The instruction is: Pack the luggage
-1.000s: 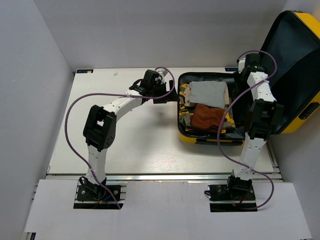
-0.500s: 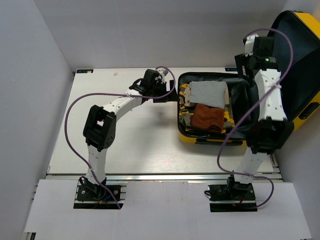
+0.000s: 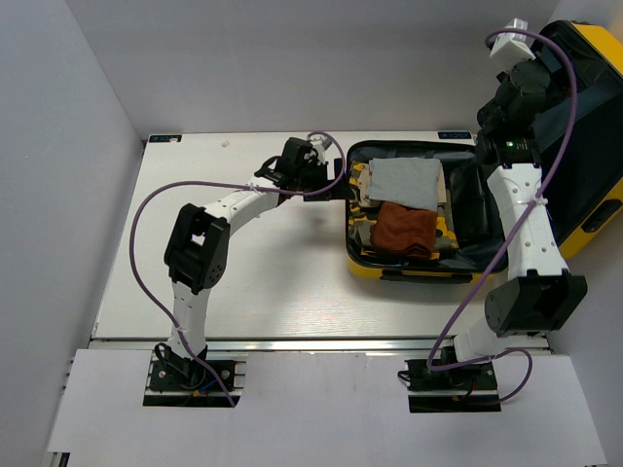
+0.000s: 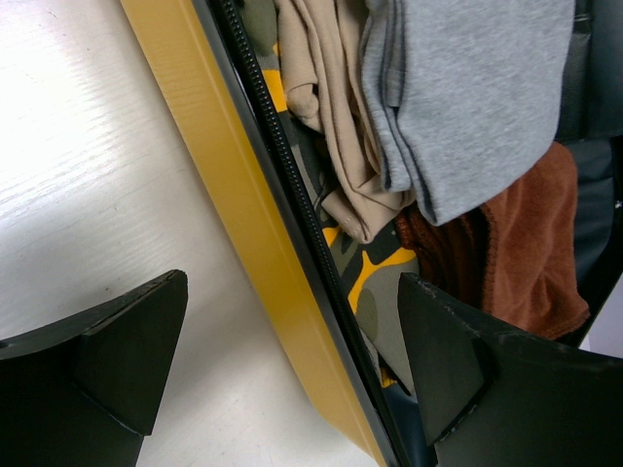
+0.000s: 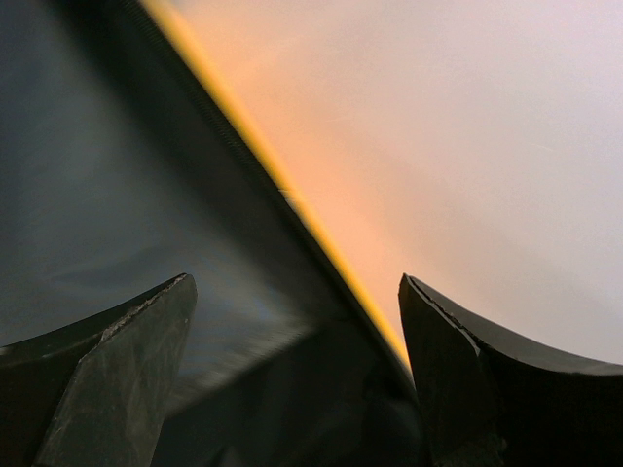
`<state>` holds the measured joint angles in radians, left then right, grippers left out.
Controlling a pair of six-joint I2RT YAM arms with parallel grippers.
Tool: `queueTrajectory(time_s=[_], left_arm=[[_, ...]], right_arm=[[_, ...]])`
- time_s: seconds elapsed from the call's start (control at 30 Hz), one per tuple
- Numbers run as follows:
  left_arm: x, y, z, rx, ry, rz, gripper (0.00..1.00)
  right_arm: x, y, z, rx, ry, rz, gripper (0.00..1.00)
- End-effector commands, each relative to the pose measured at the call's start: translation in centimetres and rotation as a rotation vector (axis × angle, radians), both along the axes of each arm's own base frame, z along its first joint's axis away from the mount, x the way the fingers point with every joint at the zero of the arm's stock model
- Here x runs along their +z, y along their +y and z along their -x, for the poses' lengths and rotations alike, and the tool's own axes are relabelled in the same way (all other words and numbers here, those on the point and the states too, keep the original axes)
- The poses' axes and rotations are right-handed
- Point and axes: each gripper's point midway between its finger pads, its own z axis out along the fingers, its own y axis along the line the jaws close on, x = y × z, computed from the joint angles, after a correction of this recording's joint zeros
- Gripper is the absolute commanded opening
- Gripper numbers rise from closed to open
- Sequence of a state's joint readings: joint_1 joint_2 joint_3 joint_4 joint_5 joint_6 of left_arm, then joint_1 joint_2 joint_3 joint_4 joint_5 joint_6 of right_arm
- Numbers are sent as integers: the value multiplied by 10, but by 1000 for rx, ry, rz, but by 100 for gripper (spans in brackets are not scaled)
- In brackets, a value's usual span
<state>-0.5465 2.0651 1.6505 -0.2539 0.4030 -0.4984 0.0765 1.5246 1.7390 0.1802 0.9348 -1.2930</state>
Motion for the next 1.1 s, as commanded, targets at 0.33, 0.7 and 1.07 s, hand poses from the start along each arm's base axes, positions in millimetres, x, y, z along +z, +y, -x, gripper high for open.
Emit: queueTrajectory(time_s=[0.33,0.7,1.07], left_arm=[[-6,-14,0,-53,14,40,98],[-19,-10,1,-26,36,19,98],[-26,-14,-3,-26,40,33,98]], right_arm=[[38,-52,65,-186,-53,95,89],[12,-90,89,-259,-18,39,89],[-16,-54,75,-33,49,-73,0]])
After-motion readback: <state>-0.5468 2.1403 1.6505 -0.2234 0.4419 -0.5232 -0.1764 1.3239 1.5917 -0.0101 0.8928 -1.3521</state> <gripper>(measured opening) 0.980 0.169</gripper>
